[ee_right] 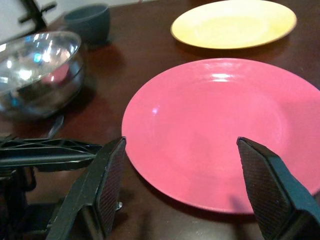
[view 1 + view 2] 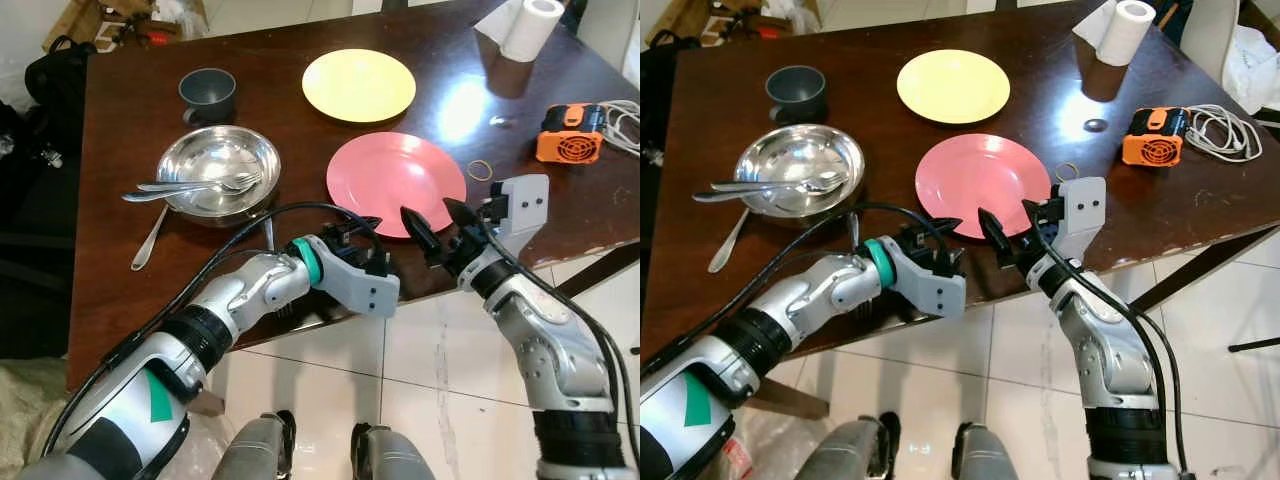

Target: Setting the table

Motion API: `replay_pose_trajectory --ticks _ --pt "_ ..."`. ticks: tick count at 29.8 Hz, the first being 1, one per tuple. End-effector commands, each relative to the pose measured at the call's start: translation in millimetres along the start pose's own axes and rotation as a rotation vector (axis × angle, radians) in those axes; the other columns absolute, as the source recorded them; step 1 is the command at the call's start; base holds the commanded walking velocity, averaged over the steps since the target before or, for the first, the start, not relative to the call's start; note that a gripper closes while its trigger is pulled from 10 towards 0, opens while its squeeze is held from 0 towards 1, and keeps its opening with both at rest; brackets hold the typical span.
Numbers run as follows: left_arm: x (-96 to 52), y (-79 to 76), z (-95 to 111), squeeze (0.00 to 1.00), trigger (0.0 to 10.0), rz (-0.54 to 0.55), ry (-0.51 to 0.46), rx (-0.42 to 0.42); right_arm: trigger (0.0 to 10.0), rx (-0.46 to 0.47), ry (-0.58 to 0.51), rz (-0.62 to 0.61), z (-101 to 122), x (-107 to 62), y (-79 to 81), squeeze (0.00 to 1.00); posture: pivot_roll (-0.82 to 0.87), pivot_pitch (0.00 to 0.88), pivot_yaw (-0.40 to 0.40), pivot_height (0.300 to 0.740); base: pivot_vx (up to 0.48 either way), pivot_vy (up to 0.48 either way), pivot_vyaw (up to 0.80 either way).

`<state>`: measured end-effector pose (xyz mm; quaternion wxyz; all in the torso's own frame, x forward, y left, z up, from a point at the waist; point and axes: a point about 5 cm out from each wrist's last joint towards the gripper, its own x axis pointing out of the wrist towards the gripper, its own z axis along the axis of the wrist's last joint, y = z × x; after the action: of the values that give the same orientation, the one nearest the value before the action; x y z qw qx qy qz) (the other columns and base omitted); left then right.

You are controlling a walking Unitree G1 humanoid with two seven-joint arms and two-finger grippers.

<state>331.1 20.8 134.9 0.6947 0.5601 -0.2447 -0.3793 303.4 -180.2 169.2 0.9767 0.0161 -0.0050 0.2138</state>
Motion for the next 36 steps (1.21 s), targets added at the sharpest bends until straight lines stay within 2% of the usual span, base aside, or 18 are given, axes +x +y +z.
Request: replay_pose_trajectory --ticks 1,2,7,8,9,12,14,19,21,22,28,29,30,31,32,34,36 --pt "-1.4 -11.7 -3.4 0.0 10.0 -0.036 0.02 0.025 10.0 -0.054 0.029 0.02 -0.6 -0.6 -2.3 0.0 0.03 0.154 0.061 0.74 0.0 0.0 0.0" --pt "-0.7 -17.5 -4.3 0.0 10.0 -0.046 0.036 0.03 10.0 -0.098 0.019 0.021 6.5 -1.9 -5.8 0.0 0.03 0.154 0.061 0.74 0.0 0.0 0.0" --pt "0.4 -21.2 -4.0 0.0 10.0 -0.048 0.04 0.036 10.0 -0.12 0.012 0.02 11.3 -3.4 -8.2 0.0 0.02 0.155 0.057 0.74 0.0 0.0 0.0" --pt "3.6 -25.9 -2.0 0.0 10.0 -0.046 0.05 0.038 10.0 -0.148 -0.006 0.01 19.1 -6.5 -10.8 0.0 0.02 0.156 0.057 0.74 0.0 0.0 0.0" --pt "14.8 -28.1 4.4 0.0 10.0 -0.012 0.072 0.043 10.0 -0.188 -0.077 -0.018 37.5 -14.5 -11.9 0.0 0.01 0.152 0.06 0.74 0.0 0.0 0.0" --pt "18.4 -27.8 6.4 0.0 10.0 0.002 0.079 0.047 10.0 -0.198 -0.103 -0.025 43.2 -16.8 -11.6 0.0 0.01 0.152 0.06 0.74 0.0 0.0 0.0" --pt "27.3 -20.6 11.1 0.0 10.0 0.045 0.085 0.058 10.0 -0.173 -0.164 -0.028 52.7 -18.7 -6.7 0.0 0.0 0.147 0.067 0.74 0.0 0.0 0.0" --pt "31.8 -16.4 13.5 0.0 10.0 0.068 0.083 0.069 10.0 -0.159 -0.191 -0.028 56.2 -18.6 -4.5 0.0 0.0 0.147 0.067 0.74 0.0 0.0 0.0" --pt "36.2 -10.5 14.7 0.0 10.0 0.081 0.091 0.088 10.0 -0.15 -0.214 -0.031 59.3 -17.9 -1.8 0.0 0.0 0.142 0.084 0.74 0.0 0.0 0.0" --pt "41.6 0.2 12.2 0.0 10.0 0.101 0.131 0.13 10.0 -0.138 -0.251 -0.031 64.6 -17.3 3.1 0.0 0.0 0.14 0.089 0.74 0.0 0.0 0.0" --pt "42.0 7.0 5.8 0.0 10.0 0.118 0.168 0.165 10.0 -0.129 -0.27 -0.027 67.3 -17.1 8.4 0.0 0.0 0.137 0.1 0.74 0.0 0.0 0.0" --pt "42.3 9.0 5.8 0.0 4.5 0.142 0.166 0.175 10.0 -0.118 -0.268 -0.031 65.2 -18.0 9.9 0.0 0.0 0.136 0.102 0.74 0.0 0.0 0.0" --pt "42.3 9.0 5.8 0.0 4.5 0.142 0.166 0.175 10.0 -0.118 -0.268 -0.031 65.2 -18.0 9.9 0.0 0.0 0.136 0.102 0.74 0.0 0.0 0.0" --pt "42.8 10.3 6.4 0.0 2.5 0.158 0.162 0.184 10.0 -0.111 -0.263 -0.037 62.6 -18.7 10.8 0.0 0.0 0.134 0.105 0.74 0.0 0.0 0.0" --pt "42.8 10.3 6.4 0.0 2.5 0.158 0.162 0.184 10.0 -0.111 -0.263 -0.037 62.6 -18.7 10.8 0.0 0.0 0.134 0.105 0.74 0.0 0.0 0.0" --pt "44.0 7.5 9.7 0.0 0.0 0.143 0.135 0.213 10.0 -0.102 -0.256 -0.046 59.1 -20.0 11.5 0.0 0.0 0.13 0.106 0.74 0.0 0.0 0.0" --pt "43.8 2.1 12.3 0.0 0.0 0.109 0.102 0.249 10.0 -0.095 -0.255 -0.053 58.0 -21.0 11.0 0.0 0.0 0.127 0.108 0.74 0.0 0.0 0.0"
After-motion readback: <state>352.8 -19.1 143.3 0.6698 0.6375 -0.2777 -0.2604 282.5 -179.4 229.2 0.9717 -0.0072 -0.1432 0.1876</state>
